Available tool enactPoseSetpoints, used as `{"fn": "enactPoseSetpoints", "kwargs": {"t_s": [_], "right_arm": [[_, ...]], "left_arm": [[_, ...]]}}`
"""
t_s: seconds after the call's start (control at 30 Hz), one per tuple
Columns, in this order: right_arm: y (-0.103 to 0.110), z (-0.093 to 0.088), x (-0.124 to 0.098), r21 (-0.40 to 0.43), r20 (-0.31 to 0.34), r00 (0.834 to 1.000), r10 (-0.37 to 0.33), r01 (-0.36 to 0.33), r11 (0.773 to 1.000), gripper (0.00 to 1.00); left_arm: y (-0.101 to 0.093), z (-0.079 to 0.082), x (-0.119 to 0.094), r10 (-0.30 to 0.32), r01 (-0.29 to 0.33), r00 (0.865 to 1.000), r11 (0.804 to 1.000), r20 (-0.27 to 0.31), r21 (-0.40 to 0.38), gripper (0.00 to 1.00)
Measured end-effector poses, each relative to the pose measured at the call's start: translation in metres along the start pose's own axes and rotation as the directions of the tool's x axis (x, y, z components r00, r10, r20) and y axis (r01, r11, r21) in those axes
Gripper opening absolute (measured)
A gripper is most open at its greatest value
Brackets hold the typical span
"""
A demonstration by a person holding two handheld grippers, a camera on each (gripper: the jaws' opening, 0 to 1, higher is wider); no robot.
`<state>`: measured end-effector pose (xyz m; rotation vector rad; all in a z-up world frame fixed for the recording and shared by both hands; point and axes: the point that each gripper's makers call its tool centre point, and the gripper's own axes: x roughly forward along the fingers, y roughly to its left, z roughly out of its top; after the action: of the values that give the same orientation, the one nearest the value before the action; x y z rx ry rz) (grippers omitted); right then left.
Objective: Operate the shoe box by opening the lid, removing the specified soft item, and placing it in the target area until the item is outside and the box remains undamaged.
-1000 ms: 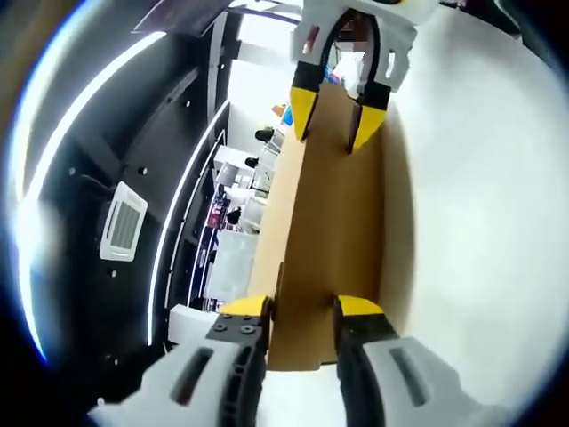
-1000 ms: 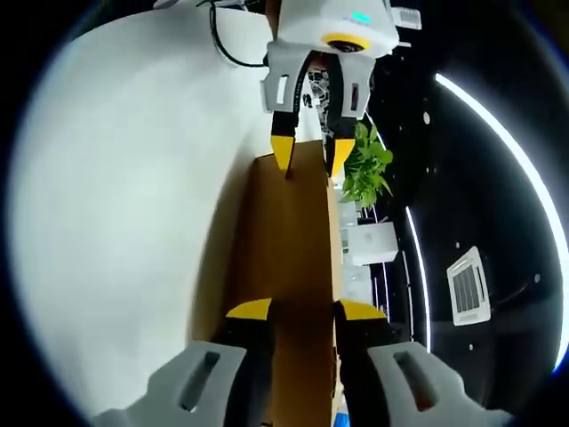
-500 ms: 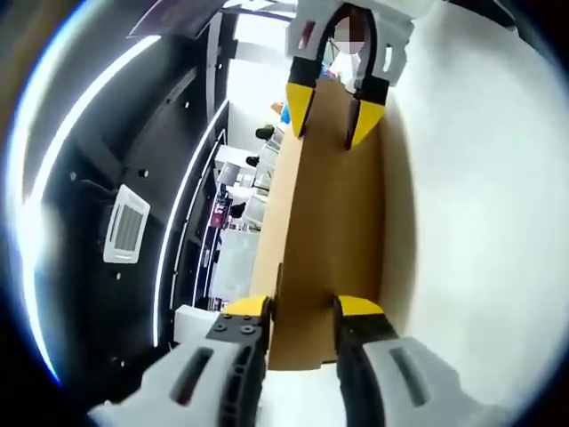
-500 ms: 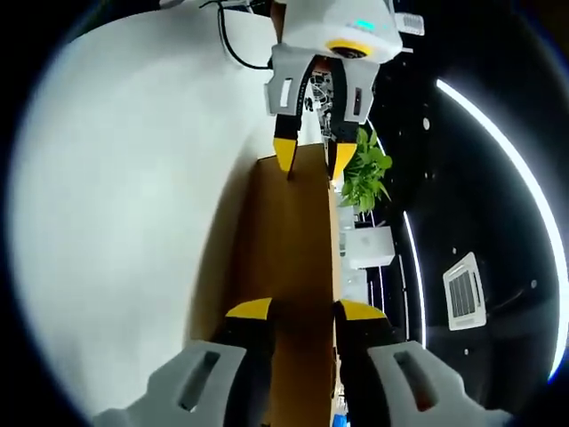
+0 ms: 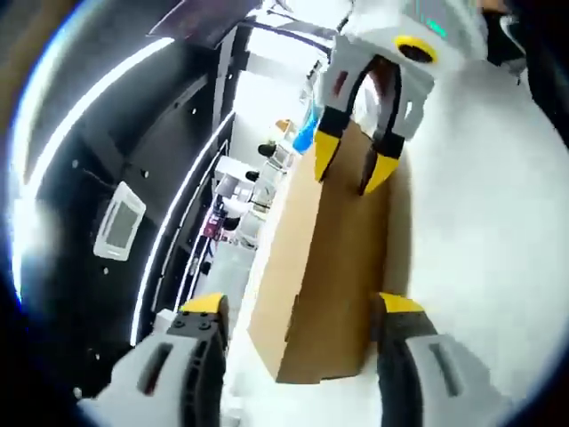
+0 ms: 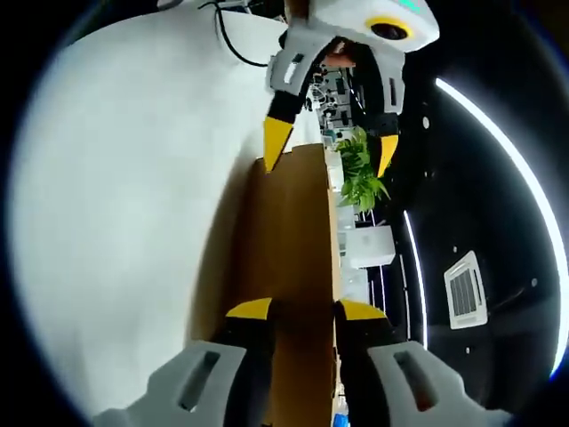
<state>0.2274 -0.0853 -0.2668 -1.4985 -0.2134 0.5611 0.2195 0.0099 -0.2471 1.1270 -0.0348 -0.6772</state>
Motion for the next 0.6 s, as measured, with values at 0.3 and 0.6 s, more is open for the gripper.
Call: {"fn": "enactPoseSetpoints", "kwargs": {"t_s": [0.3, 0.6], "right_arm": [[-0.001, 0.001, 0.000, 0.034, -0.004, 1.000, 0.002, -0.002, 0.999, 0.26], [-0.001, 0.002, 0.000, 0.050, -0.012, 1.000, 0.000, 0.001, 0.999, 0.26]], "left_arm": [[0.012, 0.004, -0.028, -0.078, 0.116, 0.992, 0.894, 0.103, -0.433, 0.94], [0.025, -0.056, -0.065, 0.012, 0.024, 0.999, 0.716, 0.048, -0.698, 0.97]]}}
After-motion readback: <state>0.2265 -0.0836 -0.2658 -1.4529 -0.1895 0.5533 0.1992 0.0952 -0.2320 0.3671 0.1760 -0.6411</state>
